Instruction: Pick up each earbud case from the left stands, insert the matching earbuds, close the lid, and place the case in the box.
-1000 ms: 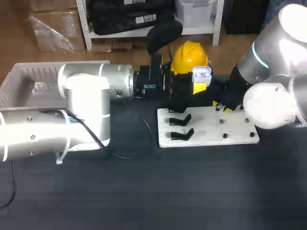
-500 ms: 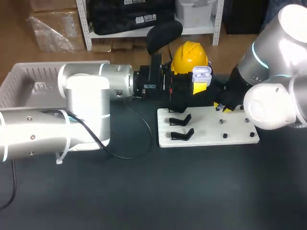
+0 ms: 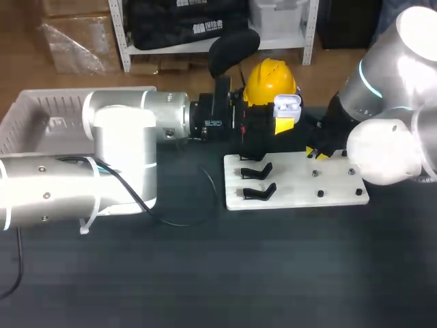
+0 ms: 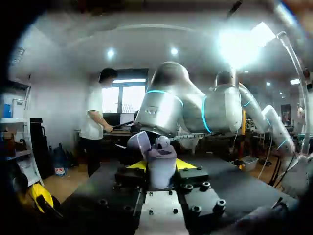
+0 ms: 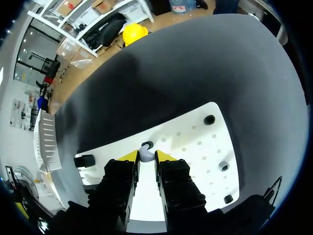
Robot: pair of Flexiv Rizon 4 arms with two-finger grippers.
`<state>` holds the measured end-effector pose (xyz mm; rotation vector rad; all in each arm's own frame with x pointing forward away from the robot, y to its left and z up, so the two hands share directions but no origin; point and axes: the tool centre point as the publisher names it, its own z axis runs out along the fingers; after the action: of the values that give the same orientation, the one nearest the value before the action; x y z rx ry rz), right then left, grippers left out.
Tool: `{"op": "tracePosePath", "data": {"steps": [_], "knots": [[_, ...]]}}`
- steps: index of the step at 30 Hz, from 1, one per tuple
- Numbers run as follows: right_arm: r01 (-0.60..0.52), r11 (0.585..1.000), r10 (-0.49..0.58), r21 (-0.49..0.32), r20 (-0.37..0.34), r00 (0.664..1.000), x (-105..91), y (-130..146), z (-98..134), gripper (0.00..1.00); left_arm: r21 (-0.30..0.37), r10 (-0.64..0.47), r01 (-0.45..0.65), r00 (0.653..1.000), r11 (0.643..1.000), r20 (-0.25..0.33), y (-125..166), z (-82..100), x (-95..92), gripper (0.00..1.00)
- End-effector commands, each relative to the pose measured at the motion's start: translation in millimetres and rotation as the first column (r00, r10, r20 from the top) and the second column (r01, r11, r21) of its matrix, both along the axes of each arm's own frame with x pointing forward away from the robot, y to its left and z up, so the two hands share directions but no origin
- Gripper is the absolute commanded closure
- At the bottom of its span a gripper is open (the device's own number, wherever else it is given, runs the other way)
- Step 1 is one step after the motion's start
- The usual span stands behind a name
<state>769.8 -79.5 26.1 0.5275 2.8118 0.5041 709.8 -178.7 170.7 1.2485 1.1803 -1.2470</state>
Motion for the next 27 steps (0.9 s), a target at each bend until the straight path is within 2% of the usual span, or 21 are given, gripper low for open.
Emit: {"op": "tracePosePath", "data": {"steps": [1,12,17,22,27], "knots": [[-0.001,1.000,0.001,-0.002,-0.001,1.000,1.7,0.8,-0.2,1.00,-0.001,0.000,0.000,1.000,1.000,0.000,0.1,-0.2,0.1,1.00],[-0.029,0.999,0.029,-0.027,0.010,1.000,-6.8,-6.6,18.5,1.00,-0.001,0.000,0.000,1.000,1.000,0.000,0.1,-0.2,0.1,1.00],[-0.067,0.997,0.068,-0.049,0.012,0.998,-16.6,-11.3,30.2,1.00,-0.001,0.000,0.000,1.000,1.000,0.000,0.1,-0.2,0.1,1.00],[-0.172,0.984,0.173,-0.052,0.005,0.985,-33.8,-14.3,48.3,1.00,-0.001,0.000,0.000,1.000,1.000,0.000,0.1,-0.2,0.1,1.00],[-0.332,0.936,0.333,-0.120,-0.017,0.943,-52.2,-17.3,63.5,1.00,-0.001,0.000,0.000,1.000,1.000,0.000,0.1,-0.2,0.1,1.00]]}}
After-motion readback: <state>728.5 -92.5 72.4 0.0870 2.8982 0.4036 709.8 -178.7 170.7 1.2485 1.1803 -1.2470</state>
